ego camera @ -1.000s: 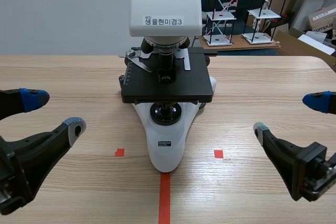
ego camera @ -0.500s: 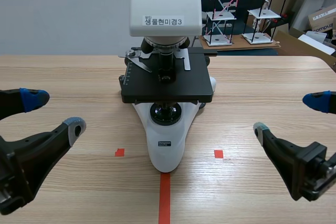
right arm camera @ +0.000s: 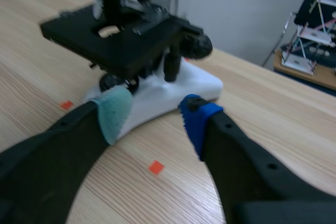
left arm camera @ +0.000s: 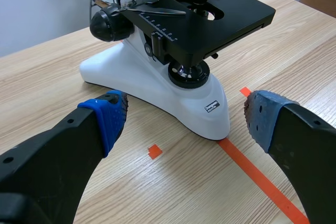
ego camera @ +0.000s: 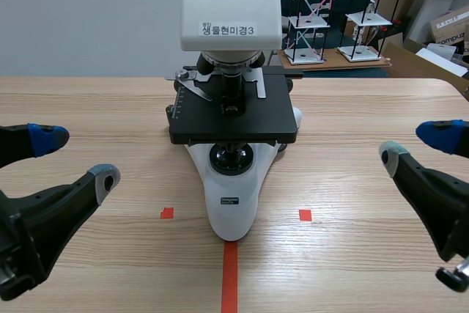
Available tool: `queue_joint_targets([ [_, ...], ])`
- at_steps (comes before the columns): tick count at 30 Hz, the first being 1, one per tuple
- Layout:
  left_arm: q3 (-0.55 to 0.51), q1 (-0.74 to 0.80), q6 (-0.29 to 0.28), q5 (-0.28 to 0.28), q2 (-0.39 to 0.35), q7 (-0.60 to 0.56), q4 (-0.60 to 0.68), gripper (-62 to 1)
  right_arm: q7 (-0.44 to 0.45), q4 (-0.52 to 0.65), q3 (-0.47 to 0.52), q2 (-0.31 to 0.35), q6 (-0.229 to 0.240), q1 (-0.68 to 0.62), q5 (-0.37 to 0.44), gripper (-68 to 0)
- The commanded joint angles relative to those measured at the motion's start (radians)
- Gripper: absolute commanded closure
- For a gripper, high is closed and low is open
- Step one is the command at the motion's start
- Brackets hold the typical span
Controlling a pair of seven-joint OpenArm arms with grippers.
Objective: Point at the eyepiece
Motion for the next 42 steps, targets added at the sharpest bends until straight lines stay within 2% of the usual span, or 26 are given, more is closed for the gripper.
queue_joint_targets([
  [1, 0.002, 0.005, -0.001, -0.006, 0.002, -0.011, 0.006, -47.8, 0.05, 0.06, 0.028, 0.01, -0.035, -0.026, 0.013, -14.8],
  [3, 0.002, 0.005, -0.001, -0.006, 0.002, -0.011, 0.006, -47.8, 0.068, 0.095, 0.048, 0.01, -0.051, -0.044, 0.013, -5.8],
  [5, 0.002, 0.005, -0.001, -0.006, 0.002, -0.011, 0.006, -47.8, 0.074, 0.126, 0.074, 0.01, -0.05, -0.05, 0.021, -1.8],
  [14, 0.002, 0.005, -0.001, -0.006, 0.002, -0.011, 0.006, -47.8, 0.063, 0.174, 0.148, 0.011, -0.05, 0.031, 0.08, -0.2],
  [17, 0.002, 0.005, -0.001, -0.006, 0.002, -0.011, 0.006, -47.8, 0.004, 0.185, 0.148, 0.011, -0.049, 0.092, 0.095, -0.2],
  [26, 0.002, 0.005, -0.001, -0.006, 0.002, -0.011, 0.006, -47.8, -0.275, 0.189, 0.138, 0.045, -0.031, 0.404, 0.273, -0.2],
  [31, 0.002, 0.005, -0.001, -0.006, 0.002, -0.011, 0.006, -47.8, -0.396, 0.189, 0.064, 0.099, -0.032, 0.592, 0.316, -0.2],
  [34, 0.002, 0.005, -0.001, -0.006, 0.002, -0.011, 0.006, -47.8, -0.472, 0.172, -0.009, 0.119, -0.051, 0.709, 0.329, -0.2],
  [36, 0.002, 0.005, -0.001, -0.006, 0.002, -0.011, 0.006, -47.8, -0.514, 0.141, -0.068, 0.126, -0.068, 0.786, 0.33, -0.2],
  [42, 0.002, 0.005, -0.001, -0.006, 0.002, -0.011, 0.006, -47.8, -0.581, 0.001, -0.233, 0.127, -0.069, 1.017, 0.33, -0.2],
])
